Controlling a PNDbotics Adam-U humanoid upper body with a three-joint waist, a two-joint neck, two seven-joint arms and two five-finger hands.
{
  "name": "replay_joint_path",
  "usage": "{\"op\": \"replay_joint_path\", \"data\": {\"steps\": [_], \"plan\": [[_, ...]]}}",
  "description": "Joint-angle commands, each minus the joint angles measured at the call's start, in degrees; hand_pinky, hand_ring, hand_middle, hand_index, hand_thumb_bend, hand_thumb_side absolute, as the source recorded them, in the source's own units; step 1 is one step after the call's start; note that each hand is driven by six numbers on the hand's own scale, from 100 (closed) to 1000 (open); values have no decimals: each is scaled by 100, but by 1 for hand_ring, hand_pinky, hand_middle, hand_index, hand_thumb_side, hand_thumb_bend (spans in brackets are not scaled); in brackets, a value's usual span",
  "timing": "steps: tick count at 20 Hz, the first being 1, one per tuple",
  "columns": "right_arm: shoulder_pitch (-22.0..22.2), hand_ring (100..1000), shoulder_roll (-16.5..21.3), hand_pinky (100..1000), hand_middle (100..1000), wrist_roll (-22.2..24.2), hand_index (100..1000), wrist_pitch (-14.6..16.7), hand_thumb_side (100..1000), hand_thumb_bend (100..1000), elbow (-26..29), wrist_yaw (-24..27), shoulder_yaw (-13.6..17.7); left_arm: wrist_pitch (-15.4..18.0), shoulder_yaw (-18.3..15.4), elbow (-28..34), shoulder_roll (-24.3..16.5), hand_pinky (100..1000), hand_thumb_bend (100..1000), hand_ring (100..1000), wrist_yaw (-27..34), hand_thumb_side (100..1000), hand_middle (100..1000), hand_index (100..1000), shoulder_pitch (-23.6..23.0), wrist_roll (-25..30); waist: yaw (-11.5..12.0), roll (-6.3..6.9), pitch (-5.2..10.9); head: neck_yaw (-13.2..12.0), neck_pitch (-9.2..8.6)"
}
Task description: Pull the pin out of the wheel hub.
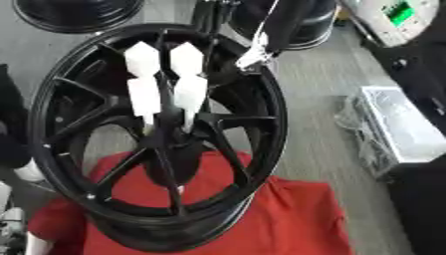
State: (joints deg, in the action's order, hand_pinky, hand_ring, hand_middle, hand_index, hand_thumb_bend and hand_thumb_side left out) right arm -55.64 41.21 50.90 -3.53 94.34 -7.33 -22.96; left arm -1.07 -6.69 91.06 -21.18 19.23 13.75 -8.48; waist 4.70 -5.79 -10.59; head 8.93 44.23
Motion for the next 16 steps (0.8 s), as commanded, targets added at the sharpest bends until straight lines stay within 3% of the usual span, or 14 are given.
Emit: {"op": "replay_joint_path", "data": {"steps": [1, 16], "plan": [[-82, 748, -69, 822, 702, -207, 797, -109, 300, 487, 85, -167, 194, 9, -96, 36, -194, 774, 177, 819, 58, 850, 744, 823, -10, -68, -42, 17, 160, -77, -11], [162, 736, -503, 816, 693, -600, 788, -501, 274, 490, 451, -388, 237, 58, -273, -95, -222, 775, 182, 820, 169, 849, 743, 823, -54, -234, -73, -3, 180, -109, -11]]}}
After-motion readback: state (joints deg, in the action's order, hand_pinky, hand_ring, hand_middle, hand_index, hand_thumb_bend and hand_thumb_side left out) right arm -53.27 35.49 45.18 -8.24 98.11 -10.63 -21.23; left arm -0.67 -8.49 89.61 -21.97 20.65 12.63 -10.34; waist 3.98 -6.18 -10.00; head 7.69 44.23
